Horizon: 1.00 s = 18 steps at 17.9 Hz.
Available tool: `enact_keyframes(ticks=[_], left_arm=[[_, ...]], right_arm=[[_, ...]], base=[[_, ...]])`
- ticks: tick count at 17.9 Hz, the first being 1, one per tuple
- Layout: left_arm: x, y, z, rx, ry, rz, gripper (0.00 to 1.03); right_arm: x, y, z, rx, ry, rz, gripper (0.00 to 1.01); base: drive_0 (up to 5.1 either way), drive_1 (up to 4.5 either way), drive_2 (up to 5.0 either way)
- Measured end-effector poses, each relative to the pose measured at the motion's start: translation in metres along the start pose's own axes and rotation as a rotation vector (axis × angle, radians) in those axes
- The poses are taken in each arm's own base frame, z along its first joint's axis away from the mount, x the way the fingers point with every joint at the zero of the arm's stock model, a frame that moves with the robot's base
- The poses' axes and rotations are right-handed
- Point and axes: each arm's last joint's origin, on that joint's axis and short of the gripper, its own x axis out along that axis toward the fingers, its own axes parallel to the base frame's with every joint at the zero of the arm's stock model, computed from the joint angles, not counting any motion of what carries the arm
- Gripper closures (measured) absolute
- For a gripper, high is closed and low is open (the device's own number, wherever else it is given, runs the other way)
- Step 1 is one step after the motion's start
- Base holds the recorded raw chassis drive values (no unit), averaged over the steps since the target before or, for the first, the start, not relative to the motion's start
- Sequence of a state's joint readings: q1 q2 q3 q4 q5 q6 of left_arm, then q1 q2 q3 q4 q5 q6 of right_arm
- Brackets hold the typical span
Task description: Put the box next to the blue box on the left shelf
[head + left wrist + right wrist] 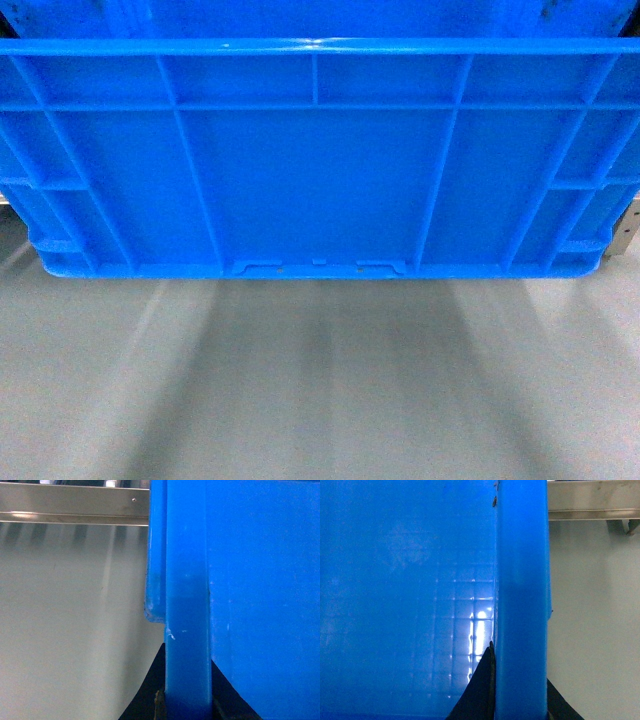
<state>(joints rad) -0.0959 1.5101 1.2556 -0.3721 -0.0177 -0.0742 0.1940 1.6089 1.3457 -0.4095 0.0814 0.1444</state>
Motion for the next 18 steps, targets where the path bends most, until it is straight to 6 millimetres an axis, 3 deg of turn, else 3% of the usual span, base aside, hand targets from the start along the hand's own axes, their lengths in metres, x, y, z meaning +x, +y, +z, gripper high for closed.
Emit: enact_keyframes(ticks=[18], left_arm=[[-0.0007,0.0000,0.0003,0.000,-0.003,0.000,0.97]], right_arm=[[-0.0006,0.0001,0.0003,0.000,-0.003,0.001,0.93]], base=[[0.0,0.00,0.0]])
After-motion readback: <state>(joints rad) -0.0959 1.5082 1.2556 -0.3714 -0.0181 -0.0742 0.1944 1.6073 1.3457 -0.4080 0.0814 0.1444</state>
